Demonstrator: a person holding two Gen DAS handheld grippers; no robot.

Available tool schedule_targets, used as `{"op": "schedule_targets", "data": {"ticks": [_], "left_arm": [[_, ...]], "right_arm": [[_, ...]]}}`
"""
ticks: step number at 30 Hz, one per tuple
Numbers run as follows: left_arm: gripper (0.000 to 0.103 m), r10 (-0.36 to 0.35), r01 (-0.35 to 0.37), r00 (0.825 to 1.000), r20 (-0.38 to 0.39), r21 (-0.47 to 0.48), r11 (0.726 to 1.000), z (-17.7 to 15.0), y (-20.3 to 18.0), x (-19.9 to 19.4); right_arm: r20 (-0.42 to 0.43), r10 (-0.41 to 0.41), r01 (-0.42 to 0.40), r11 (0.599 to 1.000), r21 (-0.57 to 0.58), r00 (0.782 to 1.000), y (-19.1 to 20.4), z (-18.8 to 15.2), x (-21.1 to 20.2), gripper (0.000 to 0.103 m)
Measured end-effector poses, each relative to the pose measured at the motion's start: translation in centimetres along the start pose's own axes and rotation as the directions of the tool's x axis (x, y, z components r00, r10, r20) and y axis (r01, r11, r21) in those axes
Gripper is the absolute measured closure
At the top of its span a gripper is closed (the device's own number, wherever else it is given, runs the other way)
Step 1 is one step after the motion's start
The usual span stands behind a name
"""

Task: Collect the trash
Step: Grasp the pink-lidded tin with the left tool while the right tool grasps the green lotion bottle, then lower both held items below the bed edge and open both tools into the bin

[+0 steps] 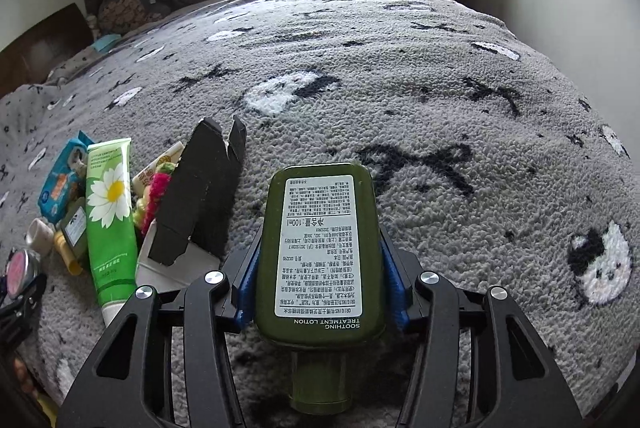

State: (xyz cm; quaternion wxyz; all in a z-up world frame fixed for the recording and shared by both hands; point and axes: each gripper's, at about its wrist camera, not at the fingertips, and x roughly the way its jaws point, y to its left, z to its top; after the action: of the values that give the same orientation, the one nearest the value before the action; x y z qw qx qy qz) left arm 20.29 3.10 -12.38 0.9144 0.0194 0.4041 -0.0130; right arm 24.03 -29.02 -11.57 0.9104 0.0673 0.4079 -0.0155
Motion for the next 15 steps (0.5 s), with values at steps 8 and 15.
{"op": "schedule_targets", "data": {"ticks": [8,15], "left_arm": [[0.036,0.002,-0.002,0.999,0.042,-0.007,1.000,-0.9,0.0,-3.0],[0.036,-0.016,0.019,0.993,0.119,-0.024,1.000,-2.3,-0.5,-8.6]], "right_arm": [[0.074,0.017,-0.018,1.000,0.023,0.997,-0.5,-1.4,-4.4,0.051],[0.171,0.075,-0.070,0.997,-0.035,0.982,1.9,-3.9,-11.0,0.051]]}}
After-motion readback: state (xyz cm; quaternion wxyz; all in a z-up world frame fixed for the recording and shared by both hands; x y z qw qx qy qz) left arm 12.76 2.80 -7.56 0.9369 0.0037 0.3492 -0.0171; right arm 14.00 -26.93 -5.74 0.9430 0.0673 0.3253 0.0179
